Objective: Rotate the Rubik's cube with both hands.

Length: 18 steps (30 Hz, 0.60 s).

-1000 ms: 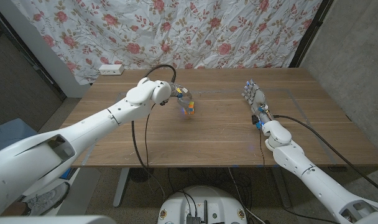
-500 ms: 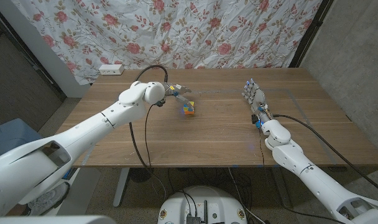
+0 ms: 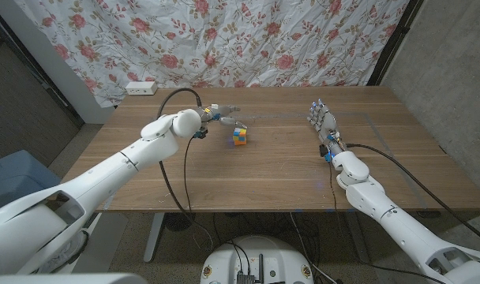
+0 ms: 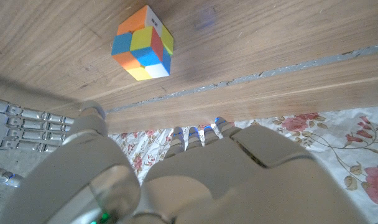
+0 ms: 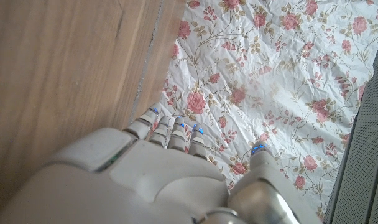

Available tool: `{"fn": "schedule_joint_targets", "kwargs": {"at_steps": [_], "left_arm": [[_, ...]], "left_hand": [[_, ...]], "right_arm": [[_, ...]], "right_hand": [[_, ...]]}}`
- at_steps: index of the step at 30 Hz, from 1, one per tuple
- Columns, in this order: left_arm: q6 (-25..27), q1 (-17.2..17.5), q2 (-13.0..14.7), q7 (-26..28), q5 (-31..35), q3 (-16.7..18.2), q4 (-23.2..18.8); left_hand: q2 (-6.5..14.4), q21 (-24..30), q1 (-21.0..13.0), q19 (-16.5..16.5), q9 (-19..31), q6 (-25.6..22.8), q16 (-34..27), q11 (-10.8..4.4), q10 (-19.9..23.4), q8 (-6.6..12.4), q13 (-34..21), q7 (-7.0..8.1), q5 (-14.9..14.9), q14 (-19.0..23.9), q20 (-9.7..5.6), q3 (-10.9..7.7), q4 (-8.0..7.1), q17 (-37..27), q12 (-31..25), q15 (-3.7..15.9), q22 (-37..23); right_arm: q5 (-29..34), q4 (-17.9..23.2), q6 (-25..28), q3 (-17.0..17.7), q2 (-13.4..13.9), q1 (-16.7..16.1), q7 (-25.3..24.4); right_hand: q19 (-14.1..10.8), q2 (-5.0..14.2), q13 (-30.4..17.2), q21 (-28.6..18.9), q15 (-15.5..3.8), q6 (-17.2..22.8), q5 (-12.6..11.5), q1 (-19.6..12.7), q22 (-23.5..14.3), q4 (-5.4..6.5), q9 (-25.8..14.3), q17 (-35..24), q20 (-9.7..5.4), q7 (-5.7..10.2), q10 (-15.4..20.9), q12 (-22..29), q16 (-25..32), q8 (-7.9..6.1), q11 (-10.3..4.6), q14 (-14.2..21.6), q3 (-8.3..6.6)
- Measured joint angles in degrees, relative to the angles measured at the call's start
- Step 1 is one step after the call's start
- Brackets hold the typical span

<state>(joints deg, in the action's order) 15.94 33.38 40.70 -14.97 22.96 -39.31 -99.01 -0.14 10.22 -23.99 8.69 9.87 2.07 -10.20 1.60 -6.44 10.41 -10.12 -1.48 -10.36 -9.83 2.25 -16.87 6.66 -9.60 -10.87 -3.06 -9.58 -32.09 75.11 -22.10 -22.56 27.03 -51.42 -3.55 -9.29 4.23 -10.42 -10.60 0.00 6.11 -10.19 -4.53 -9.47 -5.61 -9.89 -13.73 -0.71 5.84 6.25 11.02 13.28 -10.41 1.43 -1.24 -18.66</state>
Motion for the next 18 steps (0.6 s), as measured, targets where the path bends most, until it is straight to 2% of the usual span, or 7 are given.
{"fn": "schedule_joint_targets", "kwargs": {"at_steps": [5, 12, 14, 15, 18], "left_arm": [[-0.67, 2.05, -0.05, 4.10, -4.11, 1.67, 0.50], [-2.55, 4.27, -0.36, 9.10, -9.30, 3.48, 1.50], [-3.62, 4.81, -0.47, 10.56, -10.93, 3.89, 2.00], [-4.14, 5.09, -0.53, 11.20, -11.59, 4.10, 2.31], [-6.21, 5.99, -0.80, 13.42, -13.92, 4.75, 3.49]], "left_hand": [[0.58, 0.00, 0.58, -0.22, 0.00, -0.79, 0.00, -0.57, 0.63, 0.00, 0.27, 0.34, 0.00, 0.56, -0.22, 0.00, 0.00, 0.00, 0.00, 0.55, 0.00], [1.63, 0.33, 1.63, -0.35, 0.01, -2.30, 0.00, -0.65, 2.11, 0.41, 0.28, 0.45, 0.04, 1.33, -2.14, -0.24, -0.24, 0.00, -0.39, 1.25, -0.01], [1.81, 0.33, 1.81, -0.73, 0.01, -2.65, 0.00, -0.47, 2.35, 0.41, 0.27, 0.11, 0.04, 1.69, -2.57, -0.24, -0.24, 0.00, -0.39, 1.25, 0.00], [1.93, 0.33, 1.92, -0.74, 0.01, -2.93, 0.00, -0.57, 2.70, 0.41, 0.28, 0.27, 0.04, 1.90, -2.58, -0.24, -0.24, 0.00, -0.39, 1.46, -0.01], [2.19, 0.50, 2.18, -1.19, 0.01, -3.24, 0.00, -0.66, 3.21, 0.41, 0.27, 0.13, 0.04, 2.48, -3.03, -0.41, -0.41, -0.01, -0.39, 1.42, -0.01]], "right_arm": [[0.06, -0.78, -0.94, -0.04, 0.01, 0.37, 0.92], [0.10, -1.47, -1.68, -0.14, -0.19, 0.75, 1.59], [0.20, -1.51, -1.85, -0.19, -0.25, 0.83, 1.63], [0.29, -1.51, -1.96, -0.20, -0.28, 0.88, 1.63], [0.69, -1.51, -2.40, -0.28, -0.48, 1.00, 1.47]], "right_hand": [[0.00, -0.38, 0.00, 0.00, 0.00, -0.41, -0.22, 0.98, 0.00, 0.40, 0.00, 0.00, 0.00, -0.41, 0.00, 0.00, 0.00, 0.00, 0.00, 0.00, 0.40], [0.00, -0.37, 0.00, 0.00, -0.01, -0.72, -0.22, 1.00, 0.01, 0.63, 0.00, 0.01, 0.00, -0.72, -0.01, 0.00, 0.00, 0.00, 0.00, 0.02, 0.63], [0.00, 0.16, 0.00, 0.00, -0.22, -0.72, -0.22, 1.66, 0.01, 0.79, 0.00, 0.01, 0.00, -0.72, -0.01, 0.00, 0.00, 0.00, 0.00, 0.23, 0.79], [0.00, -0.48, 0.00, 0.00, -0.22, -0.72, -0.22, 2.30, 0.01, 0.79, 0.00, 0.01, 0.00, -0.72, -0.01, 0.00, 0.00, 0.00, 0.00, 0.23, 0.79], [-0.24, -0.52, 0.00, 0.00, -0.25, -0.72, -0.45, 2.34, 0.01, 0.94, 0.00, -0.26, -0.24, -0.72, -0.01, 0.00, 0.00, 0.00, 0.00, 0.25, 0.94]]}}
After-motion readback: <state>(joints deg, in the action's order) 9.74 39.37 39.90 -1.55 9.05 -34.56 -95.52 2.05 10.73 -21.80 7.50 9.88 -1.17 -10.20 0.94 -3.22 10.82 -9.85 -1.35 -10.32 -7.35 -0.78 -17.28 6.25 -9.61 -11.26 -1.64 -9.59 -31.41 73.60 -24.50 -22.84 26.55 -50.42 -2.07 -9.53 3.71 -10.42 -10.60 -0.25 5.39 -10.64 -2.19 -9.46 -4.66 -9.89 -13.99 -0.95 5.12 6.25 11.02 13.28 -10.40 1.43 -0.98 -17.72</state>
